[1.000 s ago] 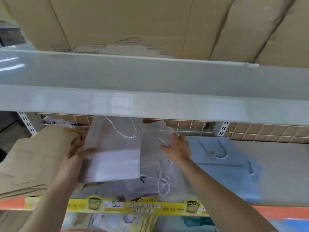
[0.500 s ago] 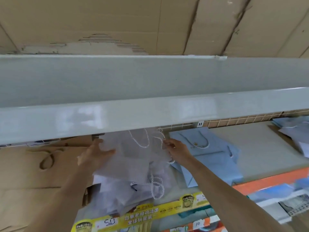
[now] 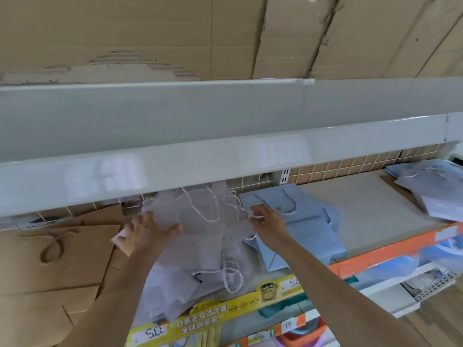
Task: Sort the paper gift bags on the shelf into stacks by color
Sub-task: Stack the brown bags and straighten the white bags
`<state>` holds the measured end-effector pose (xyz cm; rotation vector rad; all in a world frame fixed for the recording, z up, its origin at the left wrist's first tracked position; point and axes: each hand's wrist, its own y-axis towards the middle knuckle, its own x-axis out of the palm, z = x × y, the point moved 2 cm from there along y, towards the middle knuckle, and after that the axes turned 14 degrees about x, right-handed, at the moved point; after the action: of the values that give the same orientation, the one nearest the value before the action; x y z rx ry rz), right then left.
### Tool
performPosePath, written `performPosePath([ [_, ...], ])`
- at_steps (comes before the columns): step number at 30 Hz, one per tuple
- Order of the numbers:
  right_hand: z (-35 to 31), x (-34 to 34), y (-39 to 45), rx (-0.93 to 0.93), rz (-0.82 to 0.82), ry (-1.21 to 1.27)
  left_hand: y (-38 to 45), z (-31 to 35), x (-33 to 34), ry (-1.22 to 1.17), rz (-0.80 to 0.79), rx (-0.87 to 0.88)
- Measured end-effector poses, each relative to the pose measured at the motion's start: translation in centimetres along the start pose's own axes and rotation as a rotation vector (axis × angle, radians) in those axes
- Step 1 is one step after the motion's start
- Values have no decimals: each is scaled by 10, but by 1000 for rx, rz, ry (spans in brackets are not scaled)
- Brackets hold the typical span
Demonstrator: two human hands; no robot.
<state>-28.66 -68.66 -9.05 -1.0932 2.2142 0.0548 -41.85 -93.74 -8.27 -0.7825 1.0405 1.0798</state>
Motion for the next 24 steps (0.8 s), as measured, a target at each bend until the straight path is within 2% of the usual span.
performPosePath([
  [6, 16, -30, -9, 16, -5, 68, -9, 11, -11, 13, 80, -25],
  [10, 33, -56, -14, -1, -46, 78, -30, 31, -15, 31, 217, 6],
  [13, 47, -83, -16, -16, -63, 91, -49, 58, -17, -79, 311, 85],
  [18, 73, -146, -17, -20, -88, 22, -86, 124, -12, -306, 211, 207],
  [24, 106, -227, -11, -11, -64, -41, -124, 207, 6, -378, 68, 303],
])
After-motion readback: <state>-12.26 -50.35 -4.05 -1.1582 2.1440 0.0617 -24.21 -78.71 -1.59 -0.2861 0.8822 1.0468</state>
